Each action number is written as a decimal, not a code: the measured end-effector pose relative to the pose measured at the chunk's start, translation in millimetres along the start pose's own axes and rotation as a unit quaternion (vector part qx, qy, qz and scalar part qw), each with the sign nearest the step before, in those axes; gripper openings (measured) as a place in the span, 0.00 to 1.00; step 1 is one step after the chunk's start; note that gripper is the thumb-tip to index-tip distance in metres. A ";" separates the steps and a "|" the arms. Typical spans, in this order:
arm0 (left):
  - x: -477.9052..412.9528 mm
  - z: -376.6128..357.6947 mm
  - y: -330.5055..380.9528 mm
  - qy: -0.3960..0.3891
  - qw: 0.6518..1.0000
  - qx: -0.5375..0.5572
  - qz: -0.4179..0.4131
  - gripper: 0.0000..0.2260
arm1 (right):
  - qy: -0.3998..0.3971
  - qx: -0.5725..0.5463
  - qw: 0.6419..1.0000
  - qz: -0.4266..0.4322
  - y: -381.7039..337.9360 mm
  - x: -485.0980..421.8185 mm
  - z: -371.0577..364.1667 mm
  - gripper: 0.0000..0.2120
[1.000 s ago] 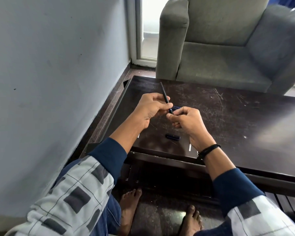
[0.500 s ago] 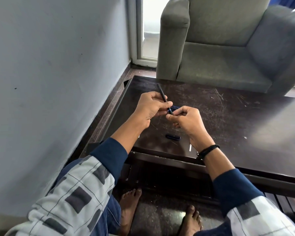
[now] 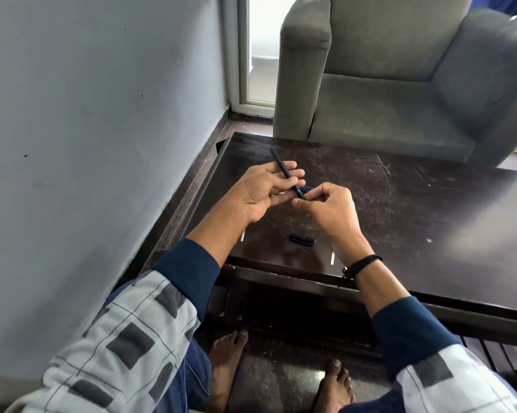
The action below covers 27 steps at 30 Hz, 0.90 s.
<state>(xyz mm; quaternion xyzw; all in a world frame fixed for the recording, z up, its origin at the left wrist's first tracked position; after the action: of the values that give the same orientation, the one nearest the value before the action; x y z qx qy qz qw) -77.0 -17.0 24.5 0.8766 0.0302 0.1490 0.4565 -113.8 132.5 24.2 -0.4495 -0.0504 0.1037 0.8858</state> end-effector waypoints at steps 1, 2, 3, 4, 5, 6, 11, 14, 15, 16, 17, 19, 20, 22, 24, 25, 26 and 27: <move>-0.1 -0.6 1.8 -0.008 1.000 -0.005 -0.002 0.17 | -0.001 -0.007 1.000 -0.004 1.2 -0.5 0.4 0.12; -0.1 -0.2 4.3 -0.008 1.000 -0.019 -0.012 0.17 | -0.003 -0.012 1.000 -0.006 1.6 -0.6 0.4 0.12; 0.1 0.9 6.8 -0.002 0.999 -0.033 -0.024 0.17 | -0.005 -0.014 1.000 -0.006 1.5 -0.4 0.3 0.12; 0.4 2.1 8.5 0.009 0.998 -0.045 -0.036 0.15 | -0.005 -0.013 1.000 -0.005 1.1 -0.4 -0.2 0.12; 0.5 3.9 9.6 0.024 0.997 -0.056 -0.047 0.14 | -0.005 -0.010 1.000 -0.001 0.3 -0.1 -0.5 0.12; 0.5 6.5 10.3 0.041 0.995 -0.064 -0.057 0.13 | -0.003 -0.003 1.000 0.003 -0.5 0.1 -0.9 0.12; -0.6 21.7 22.8 0.116 0.985 -0.072 -0.105 0.09 | 0.009 0.058 0.998 0.025 -6.2 4.4 0.9 0.13; -1.4 24.8 27.3 0.117 0.985 -0.059 -0.108 0.08 | -0.004 0.062 0.998 0.023 -4.4 3.5 -2.3 0.12; -1.3 24.7 28.0 0.115 0.986 -0.058 -0.111 0.08 | -0.012 0.066 0.997 0.023 -3.8 2.6 -4.0 0.12; -1.1 24.3 29.0 0.114 0.985 -0.058 -0.114 0.08 | -0.021 0.071 0.997 0.027 -3.8 1.7 -6.2 0.11; -0.8 23.9 30.3 0.114 0.984 -0.061 -0.120 0.08 | -0.030 0.076 0.996 0.032 -4.4 1.5 -8.6 0.11; -0.6 23.5 34.0 0.118 0.982 -0.068 -0.134 0.09 | -0.051 0.098 0.993 0.048 -5.8 1.9 -13.1 0.09; -0.8 24.4 36.3 0.121 0.980 -0.071 -0.142 0.09 | -0.064 0.123 0.989 0.056 -6.1 1.9 -15.7 0.09; -1.0 28.6 41.8 0.134 0.975 -0.076 -0.159 0.09 | -0.100 0.189 0.975 0.065 -4.9 1.5 -21.3 0.12; -0.9 34.7 47.5 0.151 0.970 -0.075 -0.173 0.09 | -0.132 0.247 0.958 0.062 1.6 -0.4 -22.1 0.19; -0.8 37.6 49.6 0.158 0.969 -0.070 -0.176 0.11 | -0.135 0.265 0.953 0.053 6.0 -1.7 -18.3 0.23; -0.8 39.9 51.7 0.163 0.968 -0.065 -0.179 0.12 | -0.127 0.274 0.952 0.046 9.3 -4.3 -11.7 0.24; -0.8 41.1 52.9 0.166 0.968 -0.061 -0.180 0.13 | -0.110 0.271 0.955 0.041 11.1 -7.4 -3.9 0.24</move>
<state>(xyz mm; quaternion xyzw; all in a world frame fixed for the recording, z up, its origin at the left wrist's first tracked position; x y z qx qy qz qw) -70.3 -80.4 45.0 0.7902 0.2541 0.2091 0.5170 -121.8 134.1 13.0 -0.1802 -0.0995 0.1984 0.9583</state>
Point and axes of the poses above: each hand's wrist, its own x-axis away from the middle knuckle, its own z-axis out of the back of the hand, y = z × x, the point moved 10 cm from there along -x, towards the middle knuckle, and after that the axes turned 13 degrees about x, right-handed, at the moved point
